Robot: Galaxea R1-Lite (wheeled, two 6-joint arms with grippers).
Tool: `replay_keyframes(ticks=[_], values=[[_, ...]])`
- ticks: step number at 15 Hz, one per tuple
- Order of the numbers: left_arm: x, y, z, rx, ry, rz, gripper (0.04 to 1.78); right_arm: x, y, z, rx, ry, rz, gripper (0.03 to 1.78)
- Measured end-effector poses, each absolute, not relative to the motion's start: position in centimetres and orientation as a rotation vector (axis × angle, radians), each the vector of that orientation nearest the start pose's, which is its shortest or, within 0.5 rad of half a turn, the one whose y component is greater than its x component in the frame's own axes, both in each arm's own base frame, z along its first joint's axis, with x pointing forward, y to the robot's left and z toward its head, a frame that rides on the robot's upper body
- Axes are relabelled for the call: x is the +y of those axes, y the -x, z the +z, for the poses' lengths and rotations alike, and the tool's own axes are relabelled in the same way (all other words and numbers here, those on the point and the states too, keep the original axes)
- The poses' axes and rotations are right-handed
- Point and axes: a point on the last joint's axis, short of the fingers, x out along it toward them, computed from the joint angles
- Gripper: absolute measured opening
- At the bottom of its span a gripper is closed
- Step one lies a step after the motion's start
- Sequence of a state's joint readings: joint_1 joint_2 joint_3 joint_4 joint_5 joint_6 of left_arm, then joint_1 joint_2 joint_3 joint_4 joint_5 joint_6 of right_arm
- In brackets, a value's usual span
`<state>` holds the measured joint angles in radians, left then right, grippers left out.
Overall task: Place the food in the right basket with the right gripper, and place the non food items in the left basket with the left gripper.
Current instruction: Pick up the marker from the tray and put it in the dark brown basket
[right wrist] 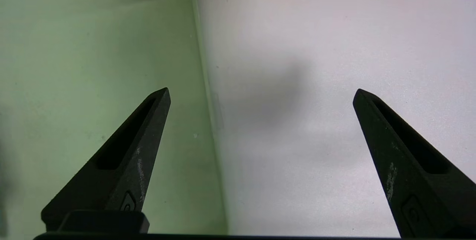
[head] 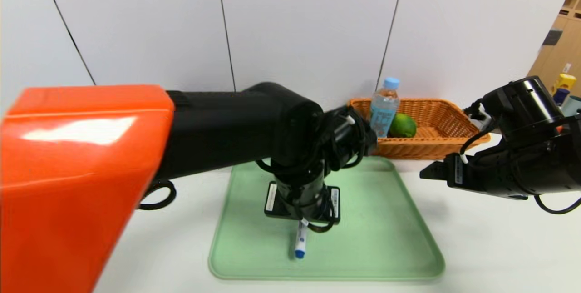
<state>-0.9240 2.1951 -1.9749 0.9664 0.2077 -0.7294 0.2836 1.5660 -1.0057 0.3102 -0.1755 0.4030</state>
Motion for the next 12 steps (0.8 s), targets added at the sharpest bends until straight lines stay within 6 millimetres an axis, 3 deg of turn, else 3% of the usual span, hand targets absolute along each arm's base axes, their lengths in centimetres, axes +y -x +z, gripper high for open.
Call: replay_keyframes(ticks=[3, 7, 9, 12], values=[[-29.3, -24.7, 24.0, 0.979, 0.143, -0.294, 0.17, 6.7, -24.3, 19.3, 0.842, -0.182, -0.069, 1.70], [-23.0, -26.2, 31.7, 0.667, 0.378, -0.302, 0.17, 6.5, -24.3, 19.7, 0.812, -0.125, -0.020, 1.70], [-20.2, -26.3, 33.5, 0.601, 0.419, -0.265, 0.17, 6.1, -24.3, 20.0, 0.806, -0.050, 0.054, 1.70], [-16.8, -27.1, 33.8, 0.572, 0.430, -0.178, 0.17, 5.3, -24.5, 21.0, 0.765, 0.038, 0.187, 1.70]])
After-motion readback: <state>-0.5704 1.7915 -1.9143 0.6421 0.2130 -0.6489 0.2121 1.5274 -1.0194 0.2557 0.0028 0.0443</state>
